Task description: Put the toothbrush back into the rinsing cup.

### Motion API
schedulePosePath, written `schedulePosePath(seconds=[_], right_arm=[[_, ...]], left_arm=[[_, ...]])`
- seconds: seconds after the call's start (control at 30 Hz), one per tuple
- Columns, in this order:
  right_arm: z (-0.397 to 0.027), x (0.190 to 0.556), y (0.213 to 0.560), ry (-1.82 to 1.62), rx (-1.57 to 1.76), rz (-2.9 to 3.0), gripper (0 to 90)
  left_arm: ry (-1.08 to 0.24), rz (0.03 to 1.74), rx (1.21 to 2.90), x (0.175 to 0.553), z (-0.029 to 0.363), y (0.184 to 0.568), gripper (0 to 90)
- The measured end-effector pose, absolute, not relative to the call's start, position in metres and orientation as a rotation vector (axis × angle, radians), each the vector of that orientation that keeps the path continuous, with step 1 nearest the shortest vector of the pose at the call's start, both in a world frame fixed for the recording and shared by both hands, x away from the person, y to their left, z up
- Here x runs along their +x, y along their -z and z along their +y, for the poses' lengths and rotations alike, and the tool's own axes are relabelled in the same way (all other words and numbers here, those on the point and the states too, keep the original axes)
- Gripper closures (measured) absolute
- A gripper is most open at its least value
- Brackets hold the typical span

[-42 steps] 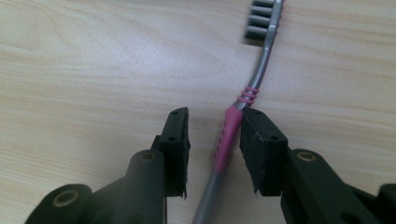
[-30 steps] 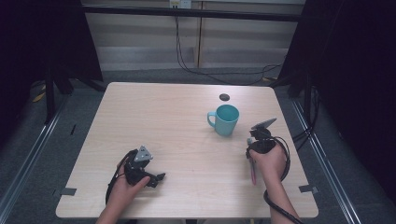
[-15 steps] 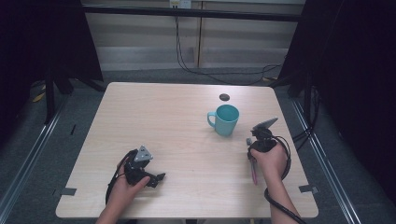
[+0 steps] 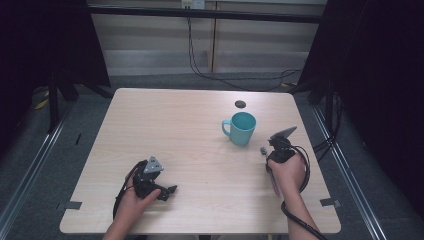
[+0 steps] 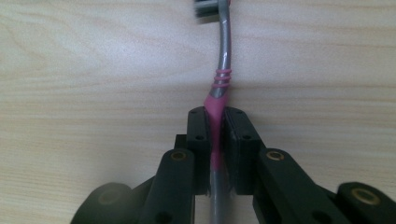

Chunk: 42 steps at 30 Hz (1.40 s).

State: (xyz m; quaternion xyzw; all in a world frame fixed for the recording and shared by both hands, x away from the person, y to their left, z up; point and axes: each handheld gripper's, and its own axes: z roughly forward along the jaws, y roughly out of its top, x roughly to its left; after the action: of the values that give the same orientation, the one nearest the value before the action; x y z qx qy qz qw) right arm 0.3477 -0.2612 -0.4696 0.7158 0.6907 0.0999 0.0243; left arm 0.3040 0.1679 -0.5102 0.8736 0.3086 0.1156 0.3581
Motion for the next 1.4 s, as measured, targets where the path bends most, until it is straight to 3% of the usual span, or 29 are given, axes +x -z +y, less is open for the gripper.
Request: schedulePosePath(seconds=[1.4], right_arm=[[-0.277,0.343,0.432,-0.505,2.163,2.069,82.9]], left_arm=[[-0.298,0.796,2.254,0.304,0.168,0.510,0.0]])
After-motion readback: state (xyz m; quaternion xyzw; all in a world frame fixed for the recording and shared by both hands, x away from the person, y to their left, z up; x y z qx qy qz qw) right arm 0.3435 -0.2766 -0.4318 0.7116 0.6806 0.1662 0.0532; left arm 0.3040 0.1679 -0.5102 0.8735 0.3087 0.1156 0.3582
